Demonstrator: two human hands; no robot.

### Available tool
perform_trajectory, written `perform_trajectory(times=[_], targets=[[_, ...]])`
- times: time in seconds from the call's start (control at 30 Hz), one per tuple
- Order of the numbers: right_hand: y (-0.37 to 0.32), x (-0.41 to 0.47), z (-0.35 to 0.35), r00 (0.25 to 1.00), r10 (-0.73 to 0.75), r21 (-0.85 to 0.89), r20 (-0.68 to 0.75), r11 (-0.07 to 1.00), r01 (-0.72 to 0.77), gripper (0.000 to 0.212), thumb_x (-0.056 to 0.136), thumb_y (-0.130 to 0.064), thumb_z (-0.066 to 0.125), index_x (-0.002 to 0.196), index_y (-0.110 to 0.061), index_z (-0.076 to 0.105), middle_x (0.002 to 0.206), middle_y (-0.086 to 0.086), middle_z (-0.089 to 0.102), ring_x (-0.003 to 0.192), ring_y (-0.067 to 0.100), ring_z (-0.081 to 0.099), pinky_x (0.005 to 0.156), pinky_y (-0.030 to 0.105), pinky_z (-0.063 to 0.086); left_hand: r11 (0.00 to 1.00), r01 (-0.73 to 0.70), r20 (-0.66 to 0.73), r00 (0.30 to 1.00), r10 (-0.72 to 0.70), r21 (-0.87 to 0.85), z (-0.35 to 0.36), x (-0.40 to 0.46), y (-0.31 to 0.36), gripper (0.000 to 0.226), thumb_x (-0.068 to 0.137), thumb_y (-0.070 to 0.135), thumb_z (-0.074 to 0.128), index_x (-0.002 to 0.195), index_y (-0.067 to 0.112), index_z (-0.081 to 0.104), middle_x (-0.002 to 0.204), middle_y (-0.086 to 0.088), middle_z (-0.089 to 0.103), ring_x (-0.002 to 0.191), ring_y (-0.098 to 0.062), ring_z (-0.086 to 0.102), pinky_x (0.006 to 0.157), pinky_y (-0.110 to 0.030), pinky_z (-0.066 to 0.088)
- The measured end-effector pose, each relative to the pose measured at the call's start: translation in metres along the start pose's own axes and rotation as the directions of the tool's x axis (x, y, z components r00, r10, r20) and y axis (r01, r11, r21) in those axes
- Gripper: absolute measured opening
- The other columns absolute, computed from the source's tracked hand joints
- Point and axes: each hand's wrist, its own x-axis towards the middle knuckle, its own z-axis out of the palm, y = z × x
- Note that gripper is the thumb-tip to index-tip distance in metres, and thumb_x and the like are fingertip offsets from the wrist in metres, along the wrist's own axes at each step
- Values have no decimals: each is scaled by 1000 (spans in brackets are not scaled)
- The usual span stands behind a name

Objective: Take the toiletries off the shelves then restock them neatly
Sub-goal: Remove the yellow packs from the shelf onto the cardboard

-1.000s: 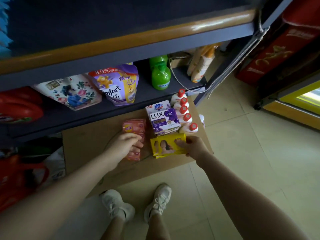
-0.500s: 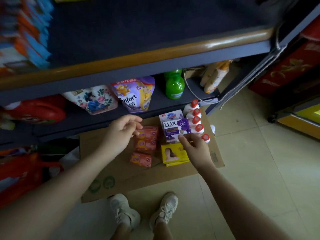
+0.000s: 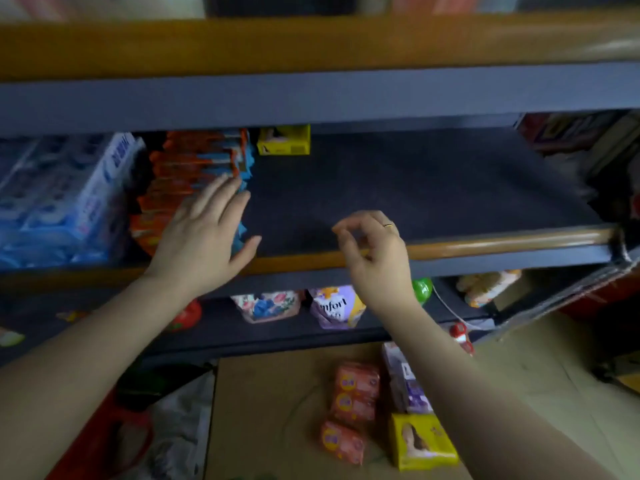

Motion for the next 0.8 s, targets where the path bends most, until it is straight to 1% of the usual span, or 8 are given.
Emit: perform_trajectory(times=[0.1,0.17,0.27,0.37,0.47,0.57,0.67,0.8], targets=[[0,39,33,996,-27,-205,87,978,44,19,88,-16,54,103,-10,64,108,10,58,104,30,47,81,25,29,999,31,-29,999,-30,32,14,11,-24,74,83,54,34,127,-3,50,136,-21,48,126,-35,45,99,-46,40],[5,67,49,985,-17,-307,172,949,70,27,90,-16,53,115,-8,59,118,14,54,112,34,44,88,30,31,999,38,-47,998,-37,23,21,12,-29,73,83,55,34,126,-1,53,131,-20,53,116,-36,54,91,-44,46],[26,108,70,975,26,-416,221,907,70,37,91,-18,51,125,-4,51,127,18,50,118,36,43,95,34,34,999,16,-155,988,-10,38,32,10,-31,63,86,49,38,121,1,58,121,-17,62,108,-32,61,83,-38,50],[50,146,94,944,138,-566,299,822,59,53,94,-27,49,139,-4,33,145,16,33,134,34,28,106,37,27,998,-10,-311,950,27,57,43,10,-36,54,86,43,42,116,3,63,115,-14,66,104,-27,64,77,-33,52],[67,178,112,943,107,-609,316,785,115,62,97,-24,42,148,-5,13,157,10,8,145,28,6,115,37,12,998,-4,-428,903,31,63,52,11,-36,49,85,39,44,112,5,66,112,-11,68,100,-23,66,74,-31,52],[74,199,125,938,88,-635,336,756,157,64,98,-26,36,150,-13,0,159,2,-4,145,26,-4,117,43,12,999,26,-467,884,-2,46,58,11,-36,47,82,38,47,110,8,68,112,-7,68,100,-21,66,75,-30,52],[68,198,122,946,88,-701,312,694,167,61,99,-31,36,150,-16,8,158,3,7,144,31,3,116,43,11,999,31,-447,894,-9,43,59,12,-37,48,81,39,46,111,8,67,115,-6,67,102,-20,65,77,-31,51],[52,172,106,936,-146,-759,320,552,345,57,93,-40,48,139,-10,38,142,14,35,129,36,29,109,42,21,999,32,-440,898,-13,38,58,12,-37,47,82,39,45,112,9,67,116,-6,67,104,-20,64,81,-31,48]])
